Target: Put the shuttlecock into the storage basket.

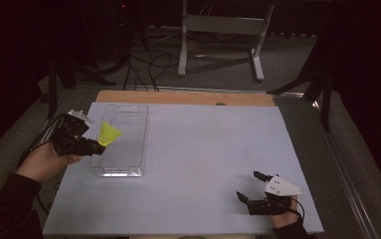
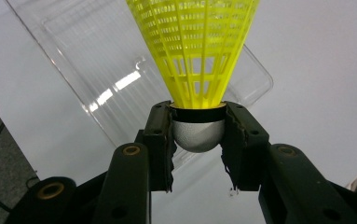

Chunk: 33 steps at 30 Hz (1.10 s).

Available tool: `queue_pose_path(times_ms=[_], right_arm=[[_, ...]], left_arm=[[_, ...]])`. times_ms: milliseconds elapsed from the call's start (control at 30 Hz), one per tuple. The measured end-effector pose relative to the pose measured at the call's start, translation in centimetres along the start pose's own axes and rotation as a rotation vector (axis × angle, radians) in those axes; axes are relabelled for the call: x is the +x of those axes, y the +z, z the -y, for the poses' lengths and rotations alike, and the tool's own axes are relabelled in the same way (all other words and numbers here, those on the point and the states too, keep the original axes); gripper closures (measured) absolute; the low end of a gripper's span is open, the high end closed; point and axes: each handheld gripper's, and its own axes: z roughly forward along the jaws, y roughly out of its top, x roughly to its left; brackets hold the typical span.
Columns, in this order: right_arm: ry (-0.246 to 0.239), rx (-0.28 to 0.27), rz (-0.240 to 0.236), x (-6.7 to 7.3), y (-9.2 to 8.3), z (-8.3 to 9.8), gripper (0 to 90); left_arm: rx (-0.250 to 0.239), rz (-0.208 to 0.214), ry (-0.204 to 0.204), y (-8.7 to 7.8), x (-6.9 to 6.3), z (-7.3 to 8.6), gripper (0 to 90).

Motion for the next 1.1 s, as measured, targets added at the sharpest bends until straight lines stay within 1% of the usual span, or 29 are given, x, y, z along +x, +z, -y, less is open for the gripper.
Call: queue_pose_path(times_ms=[67,133,267,433,500,600,667,733,767,900,933,1067,1100], right_arm=[[0.003,0.000,0.003,0.0,0.0,0.0,9.1],[0.002,-0.002,0.004,0.0,0.0,0.0,9.1],[0.004,0.000,0.003,0.0,0.0,0.0,9.1],[0.003,-0.002,0.005,-0.1,0.0,0.0,9.1],[0.004,0.000,0.005,0.0,0.0,0.0,9.1],[0.002,-0.001,0.004,0.0,-0.1,0.0,9.1],[0.007,-0.001,0.004,0.0,-0.1,0.0,9.1],[0.008,-0.001,0.004,-0.1,-0.1,0.0,9.1],[0.007,-0.001,0.004,0.0,-0.1,0.0,9.1],[0.002,-0.001,0.001,0.0,-0.1,0.0,9.1],[0.004,0.001,0.001,0.0,-0.1,0.0,9.1],[0.003,0.003,-0.001,0.0,0.0,0.0,9.1],[0.004,0.003,-0.001,0.0,0.0,0.0,9.1]], left_arm=[[0.005,-0.004,-0.002,-0.1,0.3,0.3,65.7],[0.004,-0.005,-0.013,-0.2,0.5,0.6,65.8],[0.007,-0.009,-0.022,-0.3,0.8,1.2,65.7],[-0.006,0.001,-0.037,-0.1,1.1,1.7,65.7],[-0.011,0.000,-0.035,0.1,1.3,1.8,65.7],[-0.019,0.005,-0.041,0.5,1.5,1.9,65.7],[-0.024,0.006,-0.023,0.9,1.5,2.0,65.7],[-0.023,0.005,-0.018,1.0,1.5,2.0,65.7],[-0.023,0.004,-0.009,1.5,1.5,2.1,65.7],[-0.012,0.010,-0.016,2.4,1.7,2.2,65.7],[-0.012,0.010,-0.016,2.4,1.7,2.2,65.7],[-0.002,-0.004,-0.021,3.1,2.1,2.3,65.7],[0.002,-0.006,-0.015,3.2,2.1,2.3,65.7]])
